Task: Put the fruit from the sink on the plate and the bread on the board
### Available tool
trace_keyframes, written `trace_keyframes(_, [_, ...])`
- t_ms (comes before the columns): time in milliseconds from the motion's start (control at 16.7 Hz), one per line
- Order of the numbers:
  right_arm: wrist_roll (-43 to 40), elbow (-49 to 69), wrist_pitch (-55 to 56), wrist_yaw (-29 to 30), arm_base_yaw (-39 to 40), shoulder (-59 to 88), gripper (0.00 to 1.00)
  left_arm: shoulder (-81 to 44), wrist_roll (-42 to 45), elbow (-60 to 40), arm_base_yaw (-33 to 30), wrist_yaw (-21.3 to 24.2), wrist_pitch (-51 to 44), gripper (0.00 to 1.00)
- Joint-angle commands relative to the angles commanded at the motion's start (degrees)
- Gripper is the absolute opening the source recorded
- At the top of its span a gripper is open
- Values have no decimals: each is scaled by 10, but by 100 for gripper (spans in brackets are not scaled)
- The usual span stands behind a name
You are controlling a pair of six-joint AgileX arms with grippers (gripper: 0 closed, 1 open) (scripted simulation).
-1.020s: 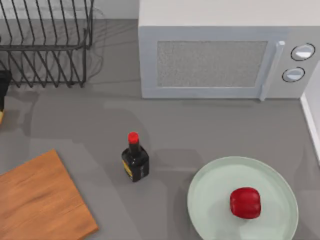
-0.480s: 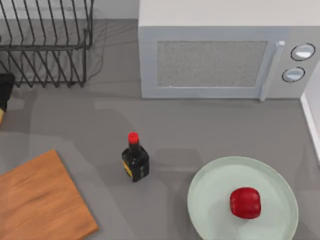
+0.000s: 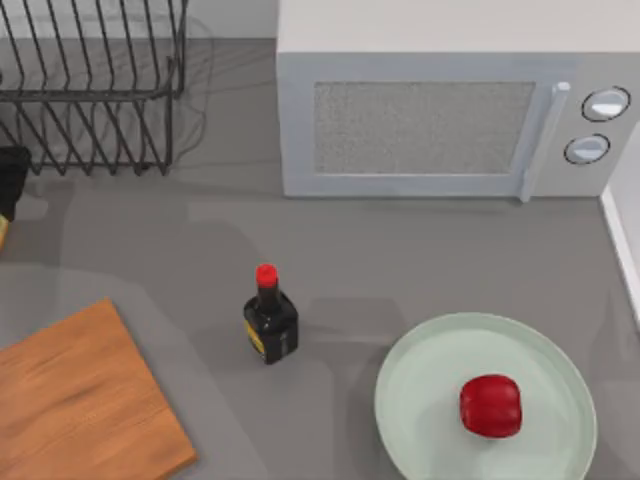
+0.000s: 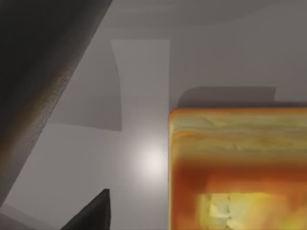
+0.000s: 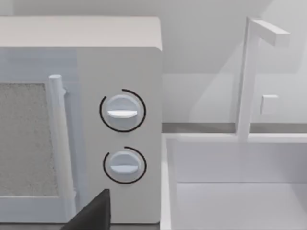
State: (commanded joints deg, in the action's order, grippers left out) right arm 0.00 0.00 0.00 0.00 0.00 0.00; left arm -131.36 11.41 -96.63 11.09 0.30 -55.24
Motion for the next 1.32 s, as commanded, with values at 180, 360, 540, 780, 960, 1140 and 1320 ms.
trace_keyframes(180, [0,0,0,0,0,0,100,0,0,0,0,0,0,85])
trace_keyframes(360, [0,0,0,0,0,0,100,0,0,0,0,0,0,62])
trace_keyframes(540, [0,0,0,0,0,0,100,0,0,0,0,0,0,40])
trace_keyframes(780, [0,0,0,0,0,0,100,0,0,0,0,0,0,10])
trace_keyframes(960, [0,0,0,0,0,0,100,0,0,0,0,0,0,0])
trace_keyframes(1140, [0,0,0,0,0,0,100,0,0,0,0,0,0,0])
trace_keyframes(1320, [0,0,0,0,0,0,100,0,0,0,0,0,0,0])
